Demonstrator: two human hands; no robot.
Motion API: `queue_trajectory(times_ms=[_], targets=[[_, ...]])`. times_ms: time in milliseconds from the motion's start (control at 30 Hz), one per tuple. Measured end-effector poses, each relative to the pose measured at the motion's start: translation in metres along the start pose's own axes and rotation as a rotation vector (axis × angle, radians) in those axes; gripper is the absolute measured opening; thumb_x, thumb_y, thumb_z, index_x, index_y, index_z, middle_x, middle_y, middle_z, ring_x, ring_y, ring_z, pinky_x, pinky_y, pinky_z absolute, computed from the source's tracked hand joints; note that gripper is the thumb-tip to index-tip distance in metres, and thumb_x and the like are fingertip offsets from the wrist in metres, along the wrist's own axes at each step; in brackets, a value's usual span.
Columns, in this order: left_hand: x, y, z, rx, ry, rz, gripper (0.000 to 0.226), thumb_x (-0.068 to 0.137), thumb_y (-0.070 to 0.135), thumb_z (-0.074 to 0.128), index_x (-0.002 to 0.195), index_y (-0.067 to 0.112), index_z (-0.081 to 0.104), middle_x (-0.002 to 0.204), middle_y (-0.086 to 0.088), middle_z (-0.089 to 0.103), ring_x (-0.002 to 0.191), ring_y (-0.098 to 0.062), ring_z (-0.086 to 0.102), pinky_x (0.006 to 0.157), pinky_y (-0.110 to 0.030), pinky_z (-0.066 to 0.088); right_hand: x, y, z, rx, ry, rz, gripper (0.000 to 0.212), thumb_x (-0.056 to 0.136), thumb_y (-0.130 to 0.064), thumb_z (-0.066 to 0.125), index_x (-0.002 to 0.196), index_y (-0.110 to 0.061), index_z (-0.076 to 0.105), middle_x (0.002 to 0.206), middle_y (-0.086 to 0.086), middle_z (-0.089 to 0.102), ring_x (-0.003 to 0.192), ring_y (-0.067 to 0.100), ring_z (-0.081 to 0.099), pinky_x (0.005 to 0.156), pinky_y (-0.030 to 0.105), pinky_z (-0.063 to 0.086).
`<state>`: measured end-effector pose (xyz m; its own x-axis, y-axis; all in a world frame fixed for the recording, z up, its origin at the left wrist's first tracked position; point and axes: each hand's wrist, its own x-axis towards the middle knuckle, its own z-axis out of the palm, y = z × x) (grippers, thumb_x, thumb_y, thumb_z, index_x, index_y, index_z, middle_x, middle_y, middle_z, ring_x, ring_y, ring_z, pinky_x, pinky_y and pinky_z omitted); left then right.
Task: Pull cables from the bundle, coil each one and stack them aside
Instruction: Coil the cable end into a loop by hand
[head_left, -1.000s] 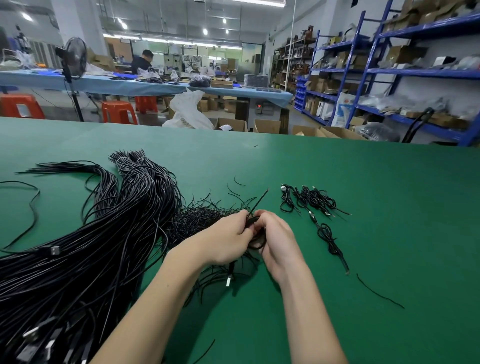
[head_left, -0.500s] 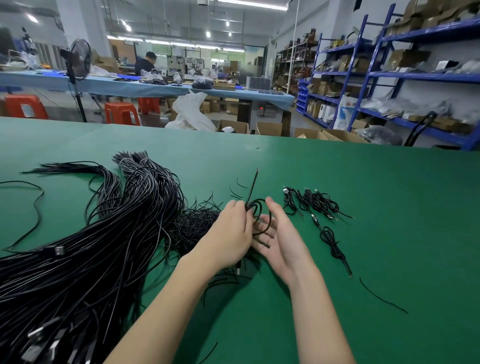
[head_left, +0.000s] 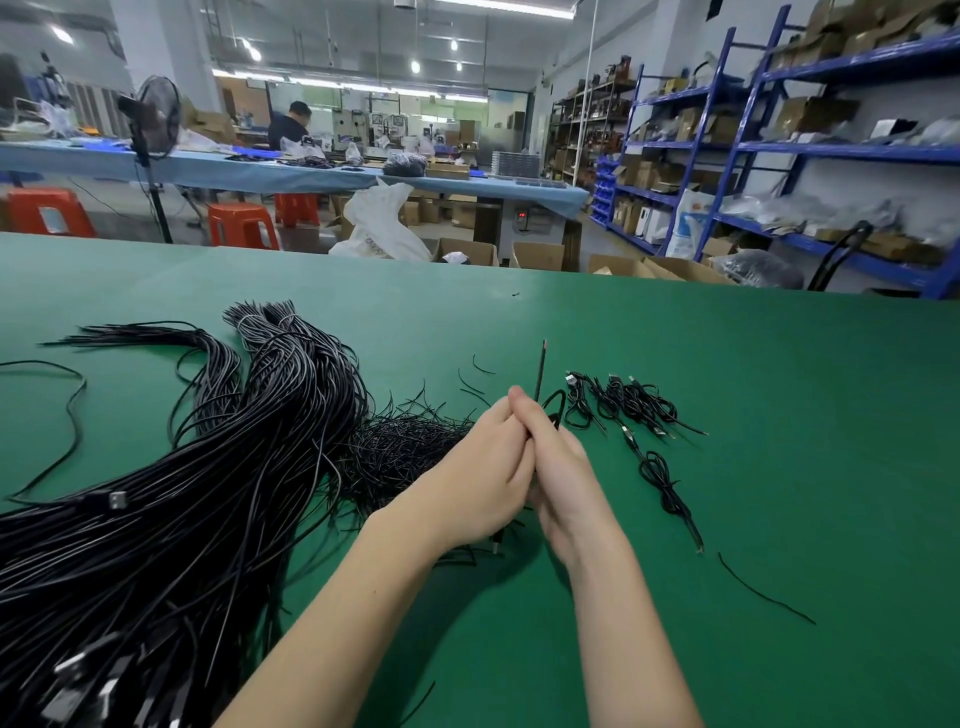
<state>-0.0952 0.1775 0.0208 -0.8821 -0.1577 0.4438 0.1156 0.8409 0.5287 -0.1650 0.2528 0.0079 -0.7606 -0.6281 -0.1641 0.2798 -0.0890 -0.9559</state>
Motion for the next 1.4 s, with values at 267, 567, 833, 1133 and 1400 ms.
queue_trajectory(times_ms=[267, 567, 833, 1133, 1400], targets=[[-0.001, -0.002, 0.001, 0.041, -0.099, 0.029, 0.02, 0.107, 0.014, 0.037, 0.099, 0.005, 0.053, 0.105, -0.006, 0.046, 0.095, -0.018, 0.047, 0.093, -0.033, 0.042, 0.004, -0.001, -0.008, 0.017, -0.009, 0.0, 0.054, 0.09, -0.053, 0.068, 0.113, -0.004, 0.072, 0.105, 0.011, 0.078, 0.101, 0.022, 0.075, 0.094, 0.038, 0.058], [0.001, 0.008, -0.003, -0.156, 0.037, -0.108, 0.009, 0.096, 0.013, 0.06, 0.103, 0.011, 0.065, 0.109, 0.002, 0.05, 0.079, -0.004, 0.05, 0.077, -0.017, 0.042, 0.003, -0.002, -0.008, -0.035, 0.257, -0.125, 0.055, 0.091, -0.06, 0.063, 0.088, -0.006, 0.074, 0.082, 0.007, 0.078, 0.081, 0.021, 0.076, 0.079, 0.04, 0.059], [0.005, 0.009, -0.009, -0.365, 0.075, -0.372, 0.023, 0.095, 0.029, 0.057, 0.078, 0.012, 0.059, 0.087, 0.021, 0.067, 0.078, -0.01, 0.059, 0.073, -0.021, 0.047, -0.002, 0.001, -0.001, -0.057, 0.299, -0.181, 0.041, 0.098, -0.047, 0.059, 0.067, -0.029, 0.08, 0.083, -0.005, 0.078, 0.089, 0.014, 0.072, 0.083, 0.034, 0.053], [0.001, 0.006, -0.006, -0.564, -0.138, -0.474, 0.034, 0.09, 0.072, 0.04, 0.111, 0.058, 0.062, 0.11, 0.02, 0.073, 0.104, 0.001, 0.066, 0.109, -0.033, 0.044, -0.009, -0.007, -0.003, 0.086, 0.008, -0.236, 0.048, 0.104, -0.047, 0.047, 0.077, -0.015, 0.07, 0.111, -0.01, 0.077, 0.097, 0.0, 0.072, 0.07, 0.016, 0.053], [-0.001, 0.01, -0.009, -0.8, -0.223, -0.485, 0.048, 0.109, 0.04, 0.039, 0.126, -0.002, 0.053, 0.087, -0.014, 0.056, 0.066, -0.019, 0.05, 0.057, -0.024, 0.04, -0.015, -0.01, -0.005, -0.015, -0.078, -0.228, 0.052, 0.103, -0.053, 0.044, 0.064, -0.027, 0.067, 0.122, -0.017, 0.072, 0.052, 0.001, 0.062, 0.035, 0.02, 0.035]])
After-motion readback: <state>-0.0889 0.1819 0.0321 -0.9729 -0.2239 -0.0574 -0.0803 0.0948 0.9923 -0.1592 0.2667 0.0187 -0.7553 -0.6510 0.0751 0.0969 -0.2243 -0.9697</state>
